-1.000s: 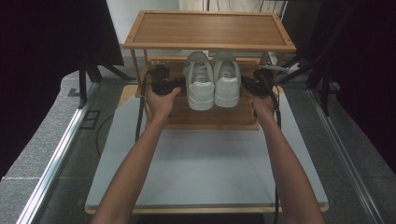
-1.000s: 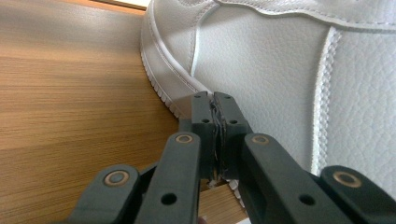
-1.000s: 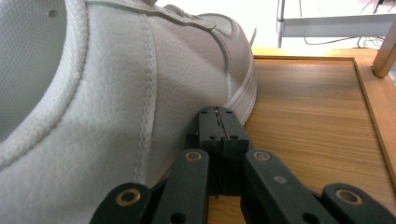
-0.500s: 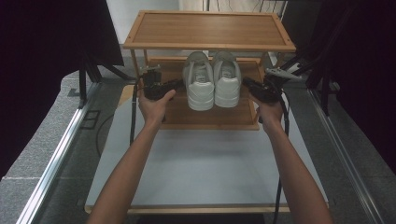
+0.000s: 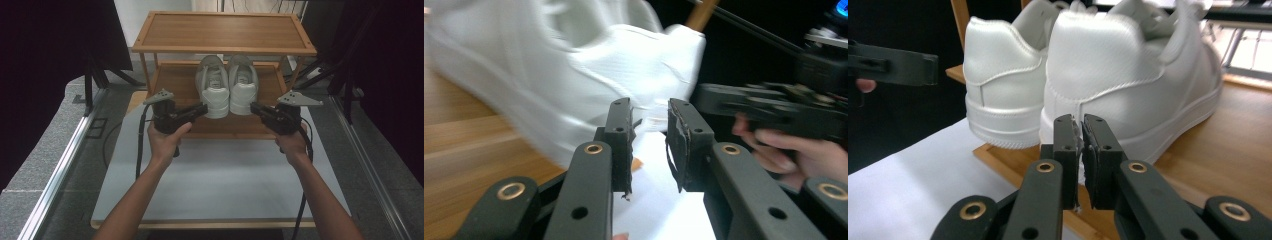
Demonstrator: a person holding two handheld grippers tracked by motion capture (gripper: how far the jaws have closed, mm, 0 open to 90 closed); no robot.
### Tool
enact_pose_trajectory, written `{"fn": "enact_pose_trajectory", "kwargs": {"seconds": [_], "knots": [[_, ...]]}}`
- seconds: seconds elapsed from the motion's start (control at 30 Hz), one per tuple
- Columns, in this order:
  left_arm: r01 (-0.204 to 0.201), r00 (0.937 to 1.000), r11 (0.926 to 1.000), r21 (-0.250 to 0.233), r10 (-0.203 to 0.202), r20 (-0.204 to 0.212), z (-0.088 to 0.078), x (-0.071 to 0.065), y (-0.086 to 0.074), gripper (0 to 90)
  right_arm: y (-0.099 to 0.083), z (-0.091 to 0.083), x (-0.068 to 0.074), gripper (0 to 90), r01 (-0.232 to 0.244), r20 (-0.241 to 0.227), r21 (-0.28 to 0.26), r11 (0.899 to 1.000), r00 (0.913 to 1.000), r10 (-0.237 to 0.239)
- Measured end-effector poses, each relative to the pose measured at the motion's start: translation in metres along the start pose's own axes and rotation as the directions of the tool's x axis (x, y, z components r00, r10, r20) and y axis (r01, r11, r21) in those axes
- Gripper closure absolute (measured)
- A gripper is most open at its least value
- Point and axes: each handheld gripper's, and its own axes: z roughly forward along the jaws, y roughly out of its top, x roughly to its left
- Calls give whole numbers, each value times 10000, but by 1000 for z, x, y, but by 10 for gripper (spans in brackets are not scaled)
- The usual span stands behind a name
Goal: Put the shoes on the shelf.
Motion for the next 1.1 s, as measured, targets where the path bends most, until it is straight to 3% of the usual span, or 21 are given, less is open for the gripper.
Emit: {"fn": "enact_pose_trajectory", "kwargs": {"seconds": [0.13, 0.27, 0.37, 0.57, 0.63, 0.8, 0.93, 1.1], "knots": [[-279, 9990, 9990, 351, 291, -337, 17, -4, -2, 714, -6, 7, -2, 830, -104, -50, 143, 9998, 9999, 105], [-191, 9983, 9996, 205, 202, -544, 24, 0, -5, 760, -11, 10, -6, 829, -430, -188, 111, 9990, 9989, 432], [-735, 9917, 9969, 280, 761, -1036, 24, -4, -6, 796, -12, 10, -7, 826, -529, -309, 89, 9986, 9981, 532], [-565, 9897, 9981, 256, 594, -1303, 27, -3, -4, 830, -12, 10, -6, 822, -502, -312, 208, 9985, 9982, 508], [-440, 9909, 9989, 183, 459, -1266, 27, -1, -3, 839, -13, 10, -5, 820, -425, -322, 257, 9988, 9985, 433], [-566, 9867, 9983, 157, 583, -1518, 29, -1, -3, 852, -13, 11, -3, 820, -397, -430, 294, 9988, 9982, 409], [-304, 9917, 9995, 123, 317, -1250, 29, 3, -2, 864, -14, 13, -2, 817, -328, -451, 391, 9987, 9984, 346], [-321, 9931, 9993, 164, 337, -1121, 28, -1, -3, 764, -14, 13, -2, 809, -387, -521, 404, 9984, 9978, 408]]}}
